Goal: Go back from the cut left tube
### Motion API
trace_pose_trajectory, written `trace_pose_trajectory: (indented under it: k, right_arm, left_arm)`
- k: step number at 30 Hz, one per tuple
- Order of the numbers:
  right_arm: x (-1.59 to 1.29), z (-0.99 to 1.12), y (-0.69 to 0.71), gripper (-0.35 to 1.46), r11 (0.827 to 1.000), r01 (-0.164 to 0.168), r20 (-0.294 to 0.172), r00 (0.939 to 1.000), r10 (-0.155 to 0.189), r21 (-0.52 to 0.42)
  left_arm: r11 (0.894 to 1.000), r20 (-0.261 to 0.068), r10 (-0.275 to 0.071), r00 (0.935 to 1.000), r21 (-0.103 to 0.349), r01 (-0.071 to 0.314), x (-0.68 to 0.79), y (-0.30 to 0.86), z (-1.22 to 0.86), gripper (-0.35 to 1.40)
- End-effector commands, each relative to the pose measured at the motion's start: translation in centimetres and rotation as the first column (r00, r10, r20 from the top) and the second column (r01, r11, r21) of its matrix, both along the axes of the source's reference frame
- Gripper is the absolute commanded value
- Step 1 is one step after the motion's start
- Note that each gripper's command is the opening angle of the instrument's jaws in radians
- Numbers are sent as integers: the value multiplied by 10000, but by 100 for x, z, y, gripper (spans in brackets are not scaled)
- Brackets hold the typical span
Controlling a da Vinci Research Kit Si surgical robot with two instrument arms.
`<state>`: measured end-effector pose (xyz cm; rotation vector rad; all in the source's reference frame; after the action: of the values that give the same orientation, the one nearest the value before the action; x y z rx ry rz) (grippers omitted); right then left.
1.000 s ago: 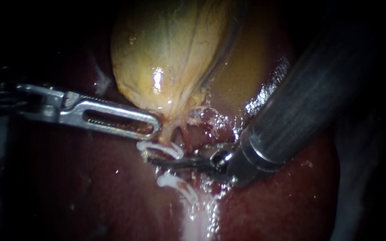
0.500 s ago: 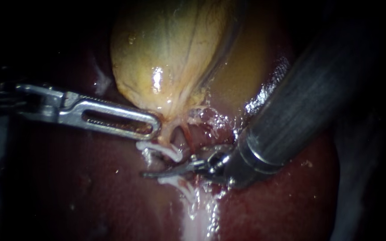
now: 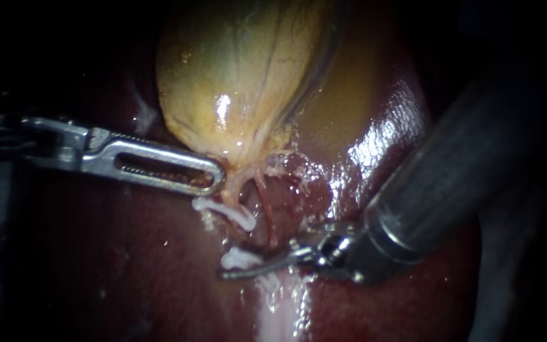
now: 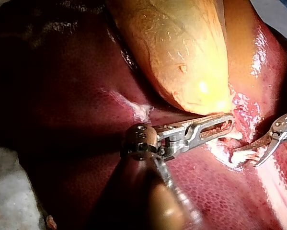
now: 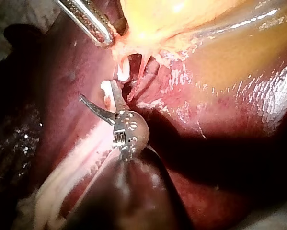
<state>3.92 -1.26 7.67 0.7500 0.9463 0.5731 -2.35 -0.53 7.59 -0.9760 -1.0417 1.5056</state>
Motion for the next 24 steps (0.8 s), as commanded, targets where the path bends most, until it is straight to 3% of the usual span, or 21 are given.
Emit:
trace_pose_trajectory:
  k: [1, 7, 12, 19, 24]
  right_arm:
    - [-5, -3, 2, 143, 9994, -4, -30, 10000, 3, -346]
    - [-41, -22, 25, 143, 9866, 153, -428, 9988, -226, -1624]
    - [-72, -38, 48, 143, 9634, 244, -819, 9955, -479, -2670]
    - [-95, -52, 69, 143, 9469, 167, -913, 9946, -485, -3211]
    - [-100, -55, 75, 143, 9419, 100, -942, 9946, -441, -3357]
  left_arm:
    - [10000, -11, -8, 10000, 1, 8, 0, 0, 0, -35]
    - [10000, -10, -5, 10000, 1, 5, 0, 0, 1, -35]
    - [10000, -9, -4, 10000, 1, 4, 1, 1, 1, -35]
    - [10000, -9, -4, 10000, 0, 4, 1, 1, 1, -35]
    - [10000, -27, -20, 10000, -26, 20, -2, -1, 6, -35]
